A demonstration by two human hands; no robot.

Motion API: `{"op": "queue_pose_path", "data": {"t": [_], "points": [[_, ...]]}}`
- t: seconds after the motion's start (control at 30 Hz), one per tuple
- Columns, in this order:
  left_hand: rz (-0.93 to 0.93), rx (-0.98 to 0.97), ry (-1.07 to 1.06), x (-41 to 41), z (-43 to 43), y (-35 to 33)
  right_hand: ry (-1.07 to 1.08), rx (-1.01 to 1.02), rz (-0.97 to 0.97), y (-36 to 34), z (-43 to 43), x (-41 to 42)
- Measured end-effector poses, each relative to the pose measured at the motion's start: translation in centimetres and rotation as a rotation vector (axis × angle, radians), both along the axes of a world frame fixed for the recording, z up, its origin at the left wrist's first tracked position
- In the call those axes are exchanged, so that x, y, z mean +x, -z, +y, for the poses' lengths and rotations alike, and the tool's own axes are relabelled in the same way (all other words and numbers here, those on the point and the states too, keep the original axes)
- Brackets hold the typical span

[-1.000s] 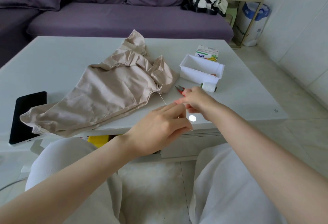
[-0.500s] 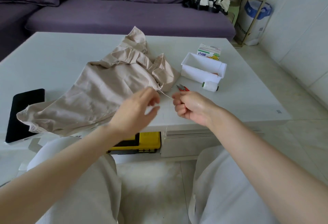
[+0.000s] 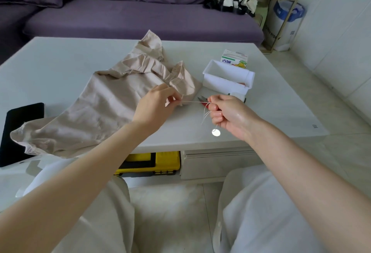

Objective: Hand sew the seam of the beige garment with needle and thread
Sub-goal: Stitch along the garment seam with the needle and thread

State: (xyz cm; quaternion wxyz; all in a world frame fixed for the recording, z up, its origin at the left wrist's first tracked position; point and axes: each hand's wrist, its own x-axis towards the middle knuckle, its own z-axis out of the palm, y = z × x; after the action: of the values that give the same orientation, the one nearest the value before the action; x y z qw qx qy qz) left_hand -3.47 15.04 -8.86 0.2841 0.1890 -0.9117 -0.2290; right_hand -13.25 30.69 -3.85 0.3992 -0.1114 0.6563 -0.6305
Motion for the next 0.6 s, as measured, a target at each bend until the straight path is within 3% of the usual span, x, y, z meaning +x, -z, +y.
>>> {"op": "queue_pose_path", "data": {"t": [0.2, 0.33, 0.5, 0.6], "points": [[0.024, -0.052, 0.043, 1.0, 0.6, -0.9, -0.023, -0.071, 0.083, 0.2, 0.2, -0.2], [-0.058, 0.039, 0.106, 0.1, 1.0, -1.2, -0.095, -0.239, 0.030, -0.3, 0.2, -0.2], [-0.050, 0.079, 0.072, -0.3, 0.8, -1.5, -0.060, -0.280, 0.034, -0.6, 0.8, -0.6], [-0.044, 0.063, 0.073, -0.3, 0.6, -1.9, -0.036, -0.328, -0.071, -0.8, 1.2, -0.8]]}}
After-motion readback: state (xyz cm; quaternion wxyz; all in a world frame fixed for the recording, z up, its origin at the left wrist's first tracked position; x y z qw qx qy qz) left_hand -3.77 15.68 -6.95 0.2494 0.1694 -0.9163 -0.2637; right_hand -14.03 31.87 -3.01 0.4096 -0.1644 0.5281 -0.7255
